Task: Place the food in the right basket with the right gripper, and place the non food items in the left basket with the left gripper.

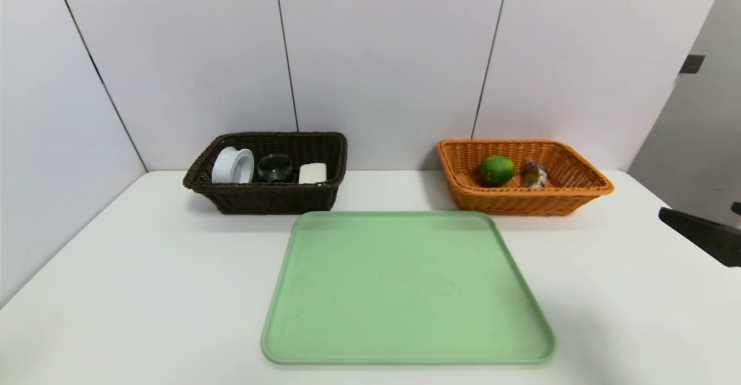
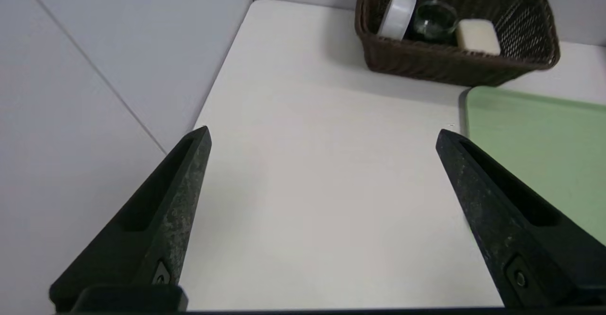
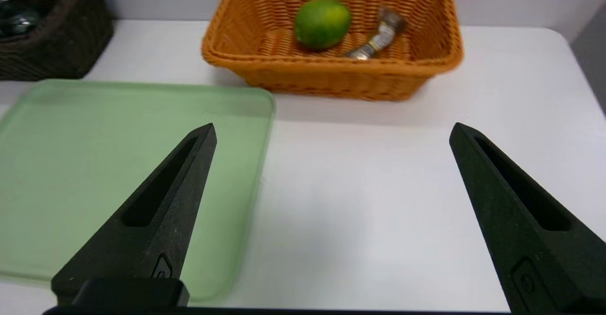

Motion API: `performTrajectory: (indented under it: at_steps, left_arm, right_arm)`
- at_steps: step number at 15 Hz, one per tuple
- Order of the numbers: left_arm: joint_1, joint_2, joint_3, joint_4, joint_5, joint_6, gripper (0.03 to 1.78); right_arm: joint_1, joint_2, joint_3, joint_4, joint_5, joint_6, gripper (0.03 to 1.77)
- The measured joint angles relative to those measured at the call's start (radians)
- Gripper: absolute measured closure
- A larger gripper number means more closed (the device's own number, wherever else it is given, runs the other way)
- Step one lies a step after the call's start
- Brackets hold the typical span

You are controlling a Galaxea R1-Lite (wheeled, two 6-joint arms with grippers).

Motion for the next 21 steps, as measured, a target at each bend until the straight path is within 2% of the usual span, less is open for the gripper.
performTrajectory:
  at_steps: [2, 5, 8, 10, 13, 16, 20, 21]
  left_arm:
    - [0.011, -0.130, 0.141, -0.003, -0.004, 0.005, 0.12]
    - [0.016, -0.275, 0.303, -0.007, -0.006, 0.010, 0.12]
    - [0.017, -0.406, 0.430, -0.021, -0.009, 0.016, 0.12]
    - [0.021, -0.501, 0.536, -0.068, -0.017, 0.048, 0.12]
    - [0.028, -0.647, 0.720, -0.207, -0.066, 0.144, 0.12]
    - [0.031, -0.723, 0.870, -0.422, -0.088, 0.215, 0.12]
    - [0.031, -0.750, 1.059, -0.646, -0.089, 0.266, 0.12]
    - [0.031, -0.751, 1.100, -0.703, -0.089, 0.283, 0.12]
  right_arm:
    - [0.001, -0.119, 0.086, 0.005, -0.046, -0.022, 0.10]
    - [0.000, -0.324, 0.190, 0.013, -0.096, -0.094, 0.10]
    - [-0.006, -0.510, 0.284, 0.015, -0.115, -0.130, 0.10]
    - [-0.006, -0.594, 0.353, -0.032, -0.118, -0.146, 0.10]
    - [-0.007, -0.646, 0.419, -0.173, -0.118, -0.155, 0.10]
    - [-0.007, -0.663, 0.505, -0.292, -0.112, -0.165, 0.10]
    - [-0.007, -0.668, 0.555, -0.334, -0.121, -0.180, 0.10]
    - [-0.007, -0.668, 0.557, -0.334, -0.149, -0.179, 0.10]
